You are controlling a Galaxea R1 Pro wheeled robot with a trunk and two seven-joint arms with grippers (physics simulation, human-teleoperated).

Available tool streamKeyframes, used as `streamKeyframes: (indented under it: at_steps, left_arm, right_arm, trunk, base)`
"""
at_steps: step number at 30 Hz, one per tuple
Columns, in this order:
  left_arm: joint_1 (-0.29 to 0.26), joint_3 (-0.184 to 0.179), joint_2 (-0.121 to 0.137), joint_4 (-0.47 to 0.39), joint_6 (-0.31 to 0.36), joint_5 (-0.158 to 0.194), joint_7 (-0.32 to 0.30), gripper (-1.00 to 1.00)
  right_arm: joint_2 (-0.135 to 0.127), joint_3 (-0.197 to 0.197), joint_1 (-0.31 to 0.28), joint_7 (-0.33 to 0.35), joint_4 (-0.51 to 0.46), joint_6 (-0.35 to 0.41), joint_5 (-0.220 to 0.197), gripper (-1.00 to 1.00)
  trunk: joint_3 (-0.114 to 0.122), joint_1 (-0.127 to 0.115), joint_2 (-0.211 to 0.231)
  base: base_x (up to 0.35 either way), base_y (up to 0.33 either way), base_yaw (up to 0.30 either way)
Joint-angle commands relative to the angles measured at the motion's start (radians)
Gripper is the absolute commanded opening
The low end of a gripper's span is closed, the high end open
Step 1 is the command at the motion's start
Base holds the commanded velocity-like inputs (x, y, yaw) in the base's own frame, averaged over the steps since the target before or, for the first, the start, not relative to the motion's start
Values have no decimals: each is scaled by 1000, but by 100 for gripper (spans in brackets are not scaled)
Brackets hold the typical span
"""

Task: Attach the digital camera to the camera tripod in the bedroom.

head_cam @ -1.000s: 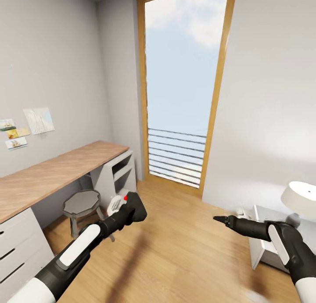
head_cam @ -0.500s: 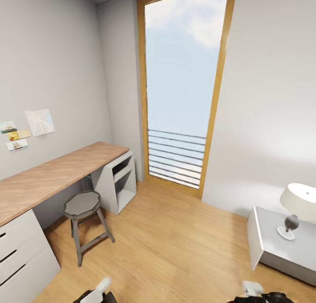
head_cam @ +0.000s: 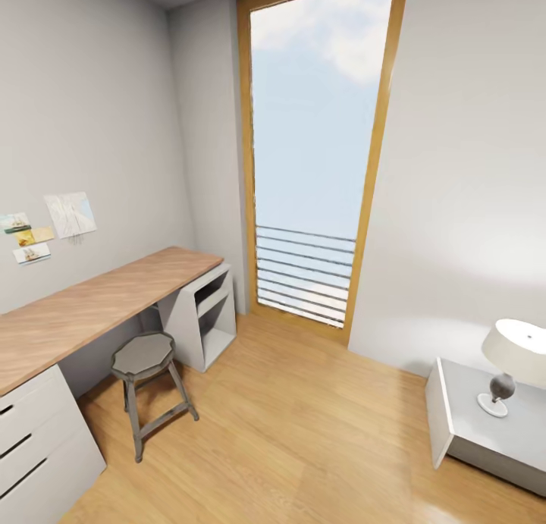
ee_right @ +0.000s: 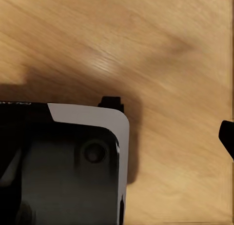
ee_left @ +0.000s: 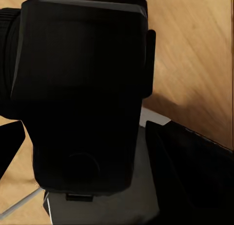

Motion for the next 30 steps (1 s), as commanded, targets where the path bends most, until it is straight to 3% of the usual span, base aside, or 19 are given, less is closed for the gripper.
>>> streamKeyframes:
  at_steps: [1,5,11,30]
  left_arm:
    - [7,-9,5,0,-5,2,-27,-100]
    - [24,-9,19,0,-17,1,-88,-100]
    - [30,-9,21,0,-22,2,-99,-100]
    - [32,-9,22,0,-24,-1,-104,-100]
  right_arm:
    - [6,-9,2,-9,2,-6,9,100]
    - [24,-8,7,-25,2,-13,12,100]
    - [41,-8,8,-27,2,-16,12,100]
    - [42,-9,8,-28,2,-47,11,100]
  trunk:
    - [2,-4,6]
    - [14,-19,34]
    - [33,-42,76]
    - [93,-115,209]
  base:
    - [0,0,0]
    - [0,0,0]
    - [0,0,0]
    - [0,0,0]
